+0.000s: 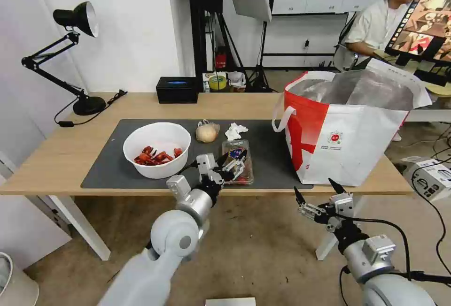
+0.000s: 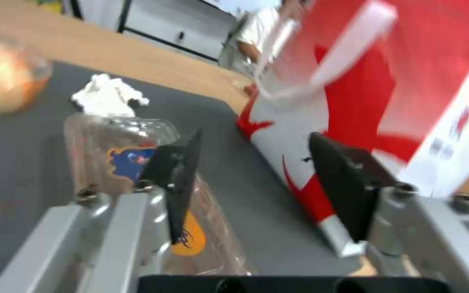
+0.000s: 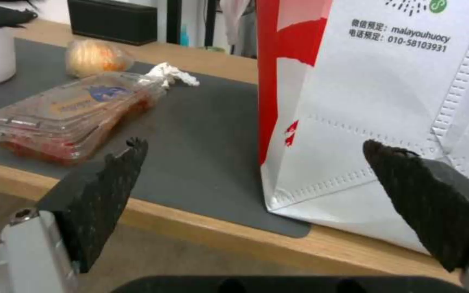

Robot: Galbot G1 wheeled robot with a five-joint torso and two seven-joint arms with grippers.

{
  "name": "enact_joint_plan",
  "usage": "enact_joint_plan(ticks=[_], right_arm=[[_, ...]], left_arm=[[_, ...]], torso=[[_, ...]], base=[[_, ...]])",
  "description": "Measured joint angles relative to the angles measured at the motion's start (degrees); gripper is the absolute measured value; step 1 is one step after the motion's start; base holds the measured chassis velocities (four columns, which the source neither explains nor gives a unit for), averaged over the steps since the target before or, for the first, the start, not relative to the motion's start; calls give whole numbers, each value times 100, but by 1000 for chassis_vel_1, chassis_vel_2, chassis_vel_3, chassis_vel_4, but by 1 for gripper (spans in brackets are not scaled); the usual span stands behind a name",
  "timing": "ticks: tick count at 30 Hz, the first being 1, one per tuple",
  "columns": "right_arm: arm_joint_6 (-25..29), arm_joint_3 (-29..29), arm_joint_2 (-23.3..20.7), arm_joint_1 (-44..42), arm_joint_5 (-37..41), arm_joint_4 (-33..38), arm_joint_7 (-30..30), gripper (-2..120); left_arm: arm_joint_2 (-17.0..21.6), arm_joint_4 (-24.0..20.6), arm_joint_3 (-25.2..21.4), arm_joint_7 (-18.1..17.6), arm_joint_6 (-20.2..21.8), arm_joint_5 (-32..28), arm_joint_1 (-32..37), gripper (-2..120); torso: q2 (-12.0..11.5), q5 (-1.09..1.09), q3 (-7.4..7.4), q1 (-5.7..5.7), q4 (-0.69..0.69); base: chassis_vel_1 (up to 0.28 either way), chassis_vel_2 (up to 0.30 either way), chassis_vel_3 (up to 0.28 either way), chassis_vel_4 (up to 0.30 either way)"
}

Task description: Pick up the trash from the table and place it into the takeout bag.

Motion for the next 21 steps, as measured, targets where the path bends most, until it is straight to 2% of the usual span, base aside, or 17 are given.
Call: enact_joint_plan(ticks=[1, 2, 5, 6, 7, 8, 10, 11, 13, 14, 21], right_arm=[[0, 0, 0, 0, 0, 0, 0, 100], [0, -9, 10, 12, 7, -8, 5, 100], [0, -20, 27, 23, 9, -13, 9, 100], [0, -16, 42, 22, 9, -17, 11, 100], [0, -16, 42, 22, 9, -17, 11, 100], [0, -10, 45, 36, 16, -36, 13, 100], [-1, -4, 37, 52, 33, -50, 16, 100], [-2, 0, 23, 67, 61, -63, 18, 100], [-4, 1, 14, 76, 77, -69, 19, 100], [-10, 5, -22, 110, 141, -95, 37, 100], [-71, -32, -117, 275, 673, -176, 151, 100]], left_arm=[[0, 0, 0, 0, 0, 0, 0, 52], [135, 105, 157, 108, -10, 215, -168, 45], [300, 227, 380, 210, -19, 423, -381, 38], [411, 326, 540, 267, -28, 522, -566, 32], [411, 326, 540, 267, -28, 522, -566, 32], [565, 433, 726, 295, -25, 553, -837, 22], [636, 483, 790, 296, -12, 531, -967, 19], [698, 536, 862, 296, -2, 487, -1089, 12], [736, 564, 903, 296, 7, 452, -1142, 9], [876, 652, 1035, 298, 62, 347, -1299, 1], [1120, 819, 1238, 326, 178, 252, -1497, 0]], torso=[[0, 0, 0, 0, 0], [0, 0, 0, 0, 0], [0, 0, 0, 0, 1], [0, 0, 0, 0, 0], [0, 0, 0, 0, 0], [0, 0, 0, 0, -1], [0, 1, 1, 0, 0], [0, 1, 1, 0, 0], [0, 0, 0, 0, 0], [0, 0, 0, 0, 0], [0, 1, 0, 0, 1]], base=[[0, 0, 0, 0], [0, 0, 0, 0], [0, 0, 0, 0], [0, 0, 0, 0], [0, 0, 0, 0], [0, 0, 0, 0], [0, 0, 0, 0], [0, 0, 0, 0], [0, 0, 0, 0], [0, 0, 0, 0], [0, 0, 0, 0]])
